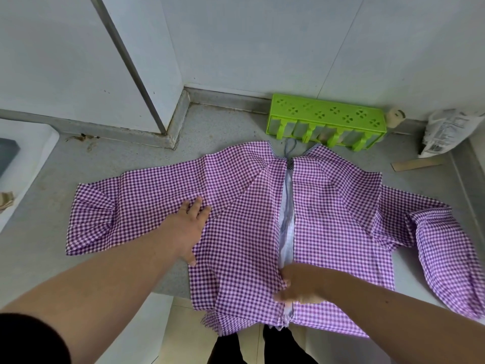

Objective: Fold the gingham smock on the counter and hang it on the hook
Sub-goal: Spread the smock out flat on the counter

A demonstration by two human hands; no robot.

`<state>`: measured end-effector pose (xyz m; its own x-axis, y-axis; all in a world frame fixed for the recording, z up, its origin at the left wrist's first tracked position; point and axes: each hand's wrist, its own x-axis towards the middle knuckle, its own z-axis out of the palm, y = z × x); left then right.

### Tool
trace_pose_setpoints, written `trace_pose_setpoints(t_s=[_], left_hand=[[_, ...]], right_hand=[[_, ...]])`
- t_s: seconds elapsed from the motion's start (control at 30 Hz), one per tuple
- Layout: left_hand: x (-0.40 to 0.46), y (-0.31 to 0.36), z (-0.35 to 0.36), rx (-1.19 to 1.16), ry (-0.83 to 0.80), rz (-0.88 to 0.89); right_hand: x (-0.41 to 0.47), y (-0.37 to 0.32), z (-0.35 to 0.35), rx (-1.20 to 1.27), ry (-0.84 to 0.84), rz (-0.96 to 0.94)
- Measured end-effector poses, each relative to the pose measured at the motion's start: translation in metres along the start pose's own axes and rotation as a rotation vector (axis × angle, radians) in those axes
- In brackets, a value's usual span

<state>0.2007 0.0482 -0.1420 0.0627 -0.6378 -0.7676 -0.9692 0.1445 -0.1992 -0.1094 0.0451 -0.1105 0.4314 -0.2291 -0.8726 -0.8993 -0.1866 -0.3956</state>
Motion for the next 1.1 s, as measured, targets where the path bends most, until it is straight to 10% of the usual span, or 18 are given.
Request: trace_pose_setpoints(t_s=[0.57, 0.97, 1.1], left_hand=[[-0.001, 0.051, -0.006, -0.029, 0.201, 0.239], [-0.009, 0.054, -0.011, 0.032, 0.125, 0.195], [-0.01, 0.052, -0.015, 0.026, 0.144, 0.189]], right_hand=[[0.013, 0.034, 0.008, -0.929, 0.331, -0.398], [0.011, 0.028, 0.003, -0.791, 0.418, -0.562], [0.013, 0.035, -0.014, -0.618, 0.758, -0.333]])
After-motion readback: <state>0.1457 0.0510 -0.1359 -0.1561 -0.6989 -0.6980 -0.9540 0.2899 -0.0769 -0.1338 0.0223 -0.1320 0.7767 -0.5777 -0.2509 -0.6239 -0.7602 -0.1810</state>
